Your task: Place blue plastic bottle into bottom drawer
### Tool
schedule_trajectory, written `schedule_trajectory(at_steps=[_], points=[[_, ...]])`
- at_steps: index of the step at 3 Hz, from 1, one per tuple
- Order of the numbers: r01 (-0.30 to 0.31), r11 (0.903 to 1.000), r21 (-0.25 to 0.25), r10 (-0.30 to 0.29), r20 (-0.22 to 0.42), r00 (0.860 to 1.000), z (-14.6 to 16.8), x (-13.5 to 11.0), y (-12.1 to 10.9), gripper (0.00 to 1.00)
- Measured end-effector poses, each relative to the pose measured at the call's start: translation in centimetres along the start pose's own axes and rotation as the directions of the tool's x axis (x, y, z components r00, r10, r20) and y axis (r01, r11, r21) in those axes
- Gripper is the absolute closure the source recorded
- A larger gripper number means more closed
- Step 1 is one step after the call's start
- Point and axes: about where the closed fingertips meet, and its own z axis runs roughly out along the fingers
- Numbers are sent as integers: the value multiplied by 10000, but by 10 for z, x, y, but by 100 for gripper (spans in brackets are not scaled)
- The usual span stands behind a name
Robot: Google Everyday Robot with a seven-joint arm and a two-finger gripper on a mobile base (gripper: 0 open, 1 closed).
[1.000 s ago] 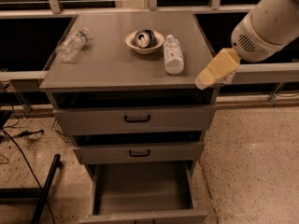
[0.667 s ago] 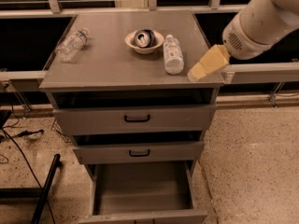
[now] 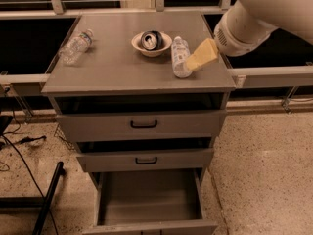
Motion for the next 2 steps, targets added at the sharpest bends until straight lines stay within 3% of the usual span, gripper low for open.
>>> schedule_trajectory(at_steps=[2], points=[[-1335,9910,-6,1335,7,9910,43,-26,4,0]])
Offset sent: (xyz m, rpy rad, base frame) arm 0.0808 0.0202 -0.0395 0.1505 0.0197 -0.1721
